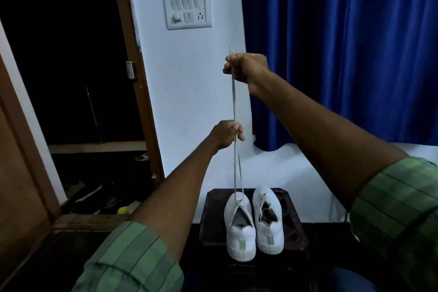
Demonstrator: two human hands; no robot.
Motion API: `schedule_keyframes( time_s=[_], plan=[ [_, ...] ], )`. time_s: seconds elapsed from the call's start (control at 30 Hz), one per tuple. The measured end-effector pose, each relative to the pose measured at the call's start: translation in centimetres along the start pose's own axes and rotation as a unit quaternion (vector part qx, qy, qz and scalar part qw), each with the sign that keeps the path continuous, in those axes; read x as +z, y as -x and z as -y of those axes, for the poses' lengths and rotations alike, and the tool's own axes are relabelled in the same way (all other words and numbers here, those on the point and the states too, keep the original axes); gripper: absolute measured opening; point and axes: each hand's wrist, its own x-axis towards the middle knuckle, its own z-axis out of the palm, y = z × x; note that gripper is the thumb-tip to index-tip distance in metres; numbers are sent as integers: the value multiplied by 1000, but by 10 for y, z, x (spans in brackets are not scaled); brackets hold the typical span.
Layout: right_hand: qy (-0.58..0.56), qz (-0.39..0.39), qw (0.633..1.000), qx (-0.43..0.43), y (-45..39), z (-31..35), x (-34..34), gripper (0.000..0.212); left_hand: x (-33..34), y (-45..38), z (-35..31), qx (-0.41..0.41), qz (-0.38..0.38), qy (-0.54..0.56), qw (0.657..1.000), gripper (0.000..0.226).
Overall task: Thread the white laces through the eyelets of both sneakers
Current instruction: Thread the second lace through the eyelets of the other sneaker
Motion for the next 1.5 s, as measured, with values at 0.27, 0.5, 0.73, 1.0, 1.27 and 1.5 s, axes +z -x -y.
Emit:
schedule_keyframes(
  time_s=[0.27, 0.5, 0.73, 1.0, 1.27, 1.5],
  plan=[
    [237, 16, 968, 86, -4, -52, -27, 13, 7, 18, 12, -48, -71, 100, 991, 26],
    [472, 242, 836, 138, 10, -105, -60, 37, 6, 8, 20, -78, -54, 56, 994, 27],
    [133, 173, 959, 183, 32, -135, -83, 19, 3, 13, 16, -103, 1, 99, 990, 36],
    [-140, -31, 960, 242, 70, -216, -83, 26, 11, 26, 42, -105, 119, -31, 987, 26],
    [-77, 106, 954, 268, 124, -266, -52, 27, 21, 20, 53, -6, -19, -65, 998, 25],
    [-81, -24, 958, 274, 119, -275, -31, 26, 45, 31, 86, -70, -130, 54, 988, 22]
  ],
)
